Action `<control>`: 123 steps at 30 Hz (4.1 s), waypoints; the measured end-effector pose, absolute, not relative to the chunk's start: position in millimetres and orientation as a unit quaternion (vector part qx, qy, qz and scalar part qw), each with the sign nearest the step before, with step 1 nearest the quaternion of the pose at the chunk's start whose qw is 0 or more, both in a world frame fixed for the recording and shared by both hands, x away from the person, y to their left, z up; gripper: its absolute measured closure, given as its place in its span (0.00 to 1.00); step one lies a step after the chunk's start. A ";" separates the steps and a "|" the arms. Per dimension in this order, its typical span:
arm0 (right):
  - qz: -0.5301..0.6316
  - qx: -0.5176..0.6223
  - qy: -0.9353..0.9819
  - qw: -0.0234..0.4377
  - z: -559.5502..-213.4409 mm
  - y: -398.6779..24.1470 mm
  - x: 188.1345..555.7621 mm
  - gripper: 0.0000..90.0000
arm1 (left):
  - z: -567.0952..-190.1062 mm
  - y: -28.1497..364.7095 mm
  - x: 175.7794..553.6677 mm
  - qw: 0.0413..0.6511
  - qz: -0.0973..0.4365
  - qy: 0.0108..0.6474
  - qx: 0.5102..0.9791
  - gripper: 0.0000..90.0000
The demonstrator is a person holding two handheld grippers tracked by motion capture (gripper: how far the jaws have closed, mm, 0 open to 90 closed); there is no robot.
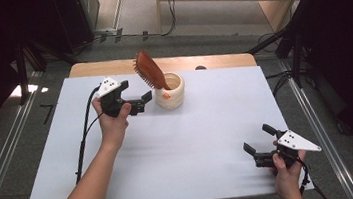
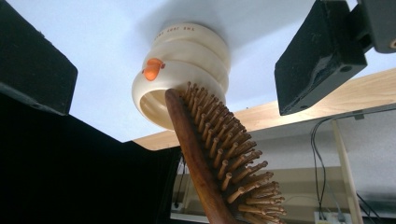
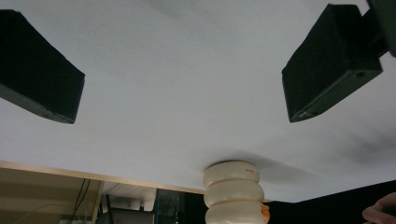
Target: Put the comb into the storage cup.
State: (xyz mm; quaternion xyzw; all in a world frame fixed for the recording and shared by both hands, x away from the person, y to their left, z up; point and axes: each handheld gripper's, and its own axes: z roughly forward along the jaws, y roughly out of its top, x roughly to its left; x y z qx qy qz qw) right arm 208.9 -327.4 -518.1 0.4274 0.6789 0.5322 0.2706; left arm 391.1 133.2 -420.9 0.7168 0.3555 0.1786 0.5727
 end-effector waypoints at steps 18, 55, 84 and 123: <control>0.531 0.426 0.680 0.272 -518.1 -327.1 208.8 0.00 | -421.8 147.2 368.1 0.579 0.191 0.343 0.715 0.00; 0.528 0.428 0.681 0.274 -518.1 -326.3 208.9 0.00 | -430.3 198.1 320.9 0.579 0.219 0.348 0.704 0.02; 0.526 0.430 0.680 0.275 -518.0 -325.8 208.7 0.00 | -445.8 235.0 287.5 0.562 0.233 0.351 0.711 0.00; 0.524 0.431 0.679 0.278 -517.9 -325.1 208.6 0.00 | -470.3 291.2 247.6 0.534 0.250 0.381 0.712 0.00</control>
